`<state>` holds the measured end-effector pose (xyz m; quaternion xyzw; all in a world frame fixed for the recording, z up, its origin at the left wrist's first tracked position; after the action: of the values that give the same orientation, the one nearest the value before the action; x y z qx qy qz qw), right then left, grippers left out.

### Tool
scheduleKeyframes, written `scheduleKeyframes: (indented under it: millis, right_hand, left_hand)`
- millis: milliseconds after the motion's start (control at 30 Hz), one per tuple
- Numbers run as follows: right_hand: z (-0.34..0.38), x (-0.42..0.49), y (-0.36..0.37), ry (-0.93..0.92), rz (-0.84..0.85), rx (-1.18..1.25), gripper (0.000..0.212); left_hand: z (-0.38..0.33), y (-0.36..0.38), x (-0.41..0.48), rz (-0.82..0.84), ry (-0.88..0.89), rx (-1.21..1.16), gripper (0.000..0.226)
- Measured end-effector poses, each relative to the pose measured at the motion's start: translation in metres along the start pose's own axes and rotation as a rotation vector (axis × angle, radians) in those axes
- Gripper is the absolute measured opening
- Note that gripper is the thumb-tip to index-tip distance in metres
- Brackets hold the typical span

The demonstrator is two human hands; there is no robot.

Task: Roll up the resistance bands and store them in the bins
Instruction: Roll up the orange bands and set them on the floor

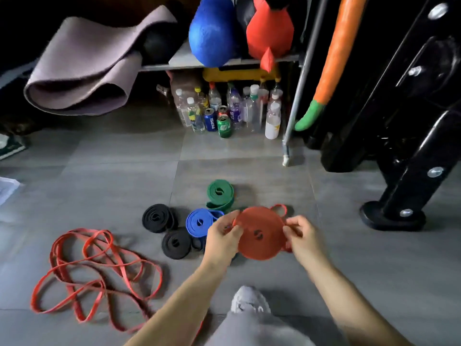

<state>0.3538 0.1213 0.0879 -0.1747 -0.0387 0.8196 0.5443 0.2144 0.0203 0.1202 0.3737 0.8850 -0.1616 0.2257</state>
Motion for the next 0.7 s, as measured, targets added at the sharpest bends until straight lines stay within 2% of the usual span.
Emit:
scheduleKeyframes:
  millis: [167, 367, 467, 567, 600, 700]
  right_hand:
    - [-0.090, 0.027, 0.027, 0.237, -0.020, 0.150, 0.015]
    - [-0.153, 0.049, 0.045, 0.413, -0.048, 0.386, 0.027]
    - [-0.179, 0.061, 0.038, 0.447, -0.091, 0.428, 0.027]
    - [-0.197, 0.076, 0.029, 0.441, -0.102, 0.434, 0.025]
    - [-0.201, 0.082, 0.026, 0.441, -0.103, 0.435, 0.024]
    - [-0.213, 0.100, 0.017, 0.463, -0.126, 0.450, 0.024]
  left_hand:
    - [0.060, 0.020, 0.065, 0.016, -0.154, 0.136, 0.038]
    - [0.101, 0.046, 0.121, 0.042, -0.229, 0.246, 0.044]
    - [0.112, 0.064, 0.137, 0.058, -0.244, 0.276, 0.046]
    - [0.124, 0.081, 0.150, 0.019, -0.316, 0.200, 0.026]
    - [0.129, 0.086, 0.154, 0.013, -0.351, 0.174, 0.026]
    - [0.138, 0.103, 0.166, 0.078, -0.366, 0.138, 0.050]
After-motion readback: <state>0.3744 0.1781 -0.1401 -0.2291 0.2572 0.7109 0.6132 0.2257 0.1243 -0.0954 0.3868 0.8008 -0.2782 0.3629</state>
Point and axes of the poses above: each hand's wrist, its own x-axis towards the middle knuckle, its own y-axis out of the palm, z = x × y, the point moved 2 cm from there along x, towards the middle knuckle, and after that the axes turned 4 degrees about -y, right-handed, at the moved point
